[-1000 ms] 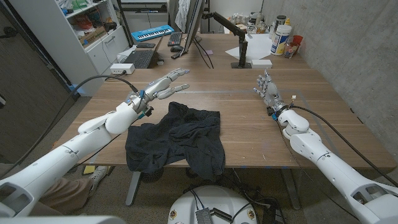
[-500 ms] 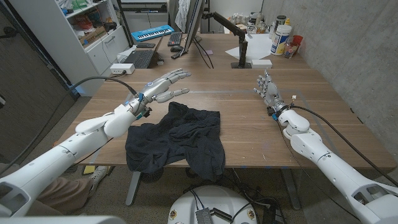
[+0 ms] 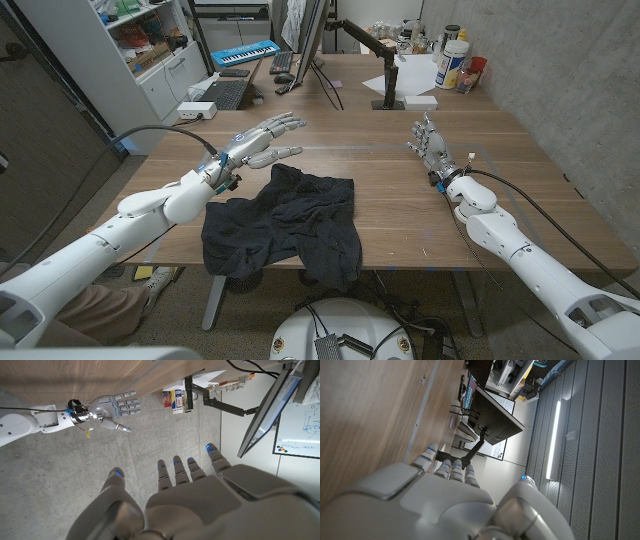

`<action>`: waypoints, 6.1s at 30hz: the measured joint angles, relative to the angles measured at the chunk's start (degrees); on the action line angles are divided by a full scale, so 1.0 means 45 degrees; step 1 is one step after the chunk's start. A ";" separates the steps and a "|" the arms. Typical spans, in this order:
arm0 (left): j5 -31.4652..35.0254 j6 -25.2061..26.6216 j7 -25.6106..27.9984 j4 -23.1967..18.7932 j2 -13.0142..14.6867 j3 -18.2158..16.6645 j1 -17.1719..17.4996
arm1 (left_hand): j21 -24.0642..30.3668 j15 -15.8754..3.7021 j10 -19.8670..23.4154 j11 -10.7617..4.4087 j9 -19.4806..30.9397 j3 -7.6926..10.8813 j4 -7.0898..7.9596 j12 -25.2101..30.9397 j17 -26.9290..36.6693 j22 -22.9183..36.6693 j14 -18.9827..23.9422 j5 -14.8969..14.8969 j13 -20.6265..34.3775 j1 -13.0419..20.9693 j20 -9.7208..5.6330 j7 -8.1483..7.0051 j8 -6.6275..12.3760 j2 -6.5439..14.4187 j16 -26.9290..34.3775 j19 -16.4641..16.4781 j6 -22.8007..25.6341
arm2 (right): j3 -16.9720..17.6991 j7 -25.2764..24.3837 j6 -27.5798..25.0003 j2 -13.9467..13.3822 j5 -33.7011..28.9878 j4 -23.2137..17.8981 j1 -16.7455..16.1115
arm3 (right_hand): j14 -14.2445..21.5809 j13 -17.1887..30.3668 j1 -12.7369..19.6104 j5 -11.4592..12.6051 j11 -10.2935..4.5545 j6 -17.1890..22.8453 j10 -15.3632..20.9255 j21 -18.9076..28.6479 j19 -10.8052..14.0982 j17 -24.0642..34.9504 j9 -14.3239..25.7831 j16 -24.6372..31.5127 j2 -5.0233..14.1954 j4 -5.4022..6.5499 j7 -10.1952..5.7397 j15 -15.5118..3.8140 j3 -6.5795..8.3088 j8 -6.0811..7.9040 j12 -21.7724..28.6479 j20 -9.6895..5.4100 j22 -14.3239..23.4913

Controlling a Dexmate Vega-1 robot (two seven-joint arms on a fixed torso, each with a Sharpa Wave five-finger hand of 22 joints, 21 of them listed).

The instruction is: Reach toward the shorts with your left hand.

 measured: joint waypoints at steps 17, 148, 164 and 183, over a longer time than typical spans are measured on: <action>0.0433 -0.0909 -0.0589 0.0435 0.0108 0.0588 -0.0606 | 0.0000 -0.0069 -0.0001 0.0000 -0.0001 0.0038 -0.0037 0.0000 0.0000 0.0000 0.0069 0.0000 0.0000 0.0052 -0.0076 0.0000 0.0000 -0.0051 0.0000 0.0064 0.0000 | -0.0041 -0.0013 -0.0038 -0.0041 -0.0065 -0.0075 -0.0007 | 0.0001 0.0000 0.0069 0.0000 0.0000 0.0000 0.0000 0.0000 0.0000 0.0000 0.0000 0.0000 0.0069 -0.0055 0.0000 -0.0001 -0.0055 0.0000 0.0000 0.0000 0.0000; 0.2216 -0.3654 0.2649 0.3569 0.0143 0.2384 -0.0920 | -0.0102 -0.0223 -0.0098 -0.0136 -0.0005 0.0106 -0.0487 -0.0406 0.0028 0.0065 0.0004 0.0359 -0.0002 0.0708 -0.1348 -0.0771 -0.0444 -0.0601 -0.0222 0.0741 -0.1008 | -0.0368 -0.0099 -0.0447 -0.0011 -0.0341 0.0117 0.0101 | -0.0090 -0.0001 0.0066 0.0000 0.0067 0.0072 -0.0070 0.0000 -0.0182 0.0000 -0.0001 0.0000 0.0070 -0.0107 -0.0072 -0.0002 -0.0107 0.0000 0.0000 0.0182 0.0000; 0.2361 -0.3995 0.2499 0.4124 -0.0084 0.2509 -0.1168 | -0.0102 -0.0223 -0.0097 -0.0136 -0.0005 0.0106 -0.0487 -0.0405 0.0027 0.0064 0.0005 0.0358 -0.0002 0.0759 -0.1392 -0.0770 -0.0334 -0.0550 -0.0222 0.0697 -0.1007 | -0.0417 -0.0169 -0.0493 0.0031 -0.0378 0.0064 0.0136 | -0.0090 -0.0001 -0.0020 0.0000 0.0066 0.0071 -0.0069 0.0000 -0.0181 -0.0001 -0.0001 0.0000 0.0155 -0.0107 -0.0072 -0.0003 -0.0107 0.0000 0.0000 0.0181 0.0000; 0.2651 -0.3990 0.2488 0.4378 -0.0195 0.2784 -0.1504 | -0.0102 -0.0222 -0.0097 -0.0136 -0.0005 0.0106 -0.0486 -0.0405 0.0026 0.0062 0.0006 0.0406 -0.0002 0.0759 -0.1391 -0.0724 -0.0334 -0.0550 -0.0221 0.0698 -0.0959 | -0.0410 -0.0132 -0.0466 0.0037 -0.0322 0.0030 0.0049 | -0.0139 -0.0001 -0.0019 0.0000 0.0065 0.0071 -0.0069 0.0000 -0.0181 0.0000 -0.0001 0.0000 0.0155 -0.0107 -0.0071 0.0046 -0.0107 0.0000 0.0000 0.0181 0.0000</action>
